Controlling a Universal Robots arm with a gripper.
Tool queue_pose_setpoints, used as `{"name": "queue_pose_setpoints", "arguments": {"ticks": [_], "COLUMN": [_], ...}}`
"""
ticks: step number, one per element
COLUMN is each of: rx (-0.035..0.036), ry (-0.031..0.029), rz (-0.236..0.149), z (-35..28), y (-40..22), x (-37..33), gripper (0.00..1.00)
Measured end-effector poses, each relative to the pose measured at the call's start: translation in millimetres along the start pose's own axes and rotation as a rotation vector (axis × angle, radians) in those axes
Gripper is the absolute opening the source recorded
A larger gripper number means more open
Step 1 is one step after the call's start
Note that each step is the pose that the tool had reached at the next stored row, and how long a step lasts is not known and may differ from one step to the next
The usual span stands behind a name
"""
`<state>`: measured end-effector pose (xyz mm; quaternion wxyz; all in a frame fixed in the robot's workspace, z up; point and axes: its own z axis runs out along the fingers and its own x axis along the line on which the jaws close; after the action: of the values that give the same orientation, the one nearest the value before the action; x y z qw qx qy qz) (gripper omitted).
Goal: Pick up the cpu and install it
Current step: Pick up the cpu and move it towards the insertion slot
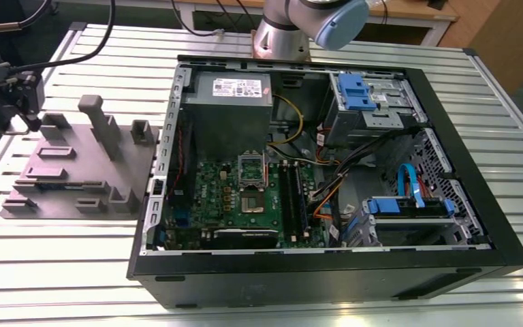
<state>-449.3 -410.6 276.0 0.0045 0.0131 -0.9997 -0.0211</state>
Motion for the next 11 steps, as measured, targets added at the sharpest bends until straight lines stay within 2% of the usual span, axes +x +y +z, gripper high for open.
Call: {"name": "queue_pose_setpoints", "arguments": {"ticks": [11], "rx": [0.0000], "ry": [0.0000], "rz": [0.000], "z": [-3.4], "y": [0.2], "x": [0.6], "gripper": [0.47]}}
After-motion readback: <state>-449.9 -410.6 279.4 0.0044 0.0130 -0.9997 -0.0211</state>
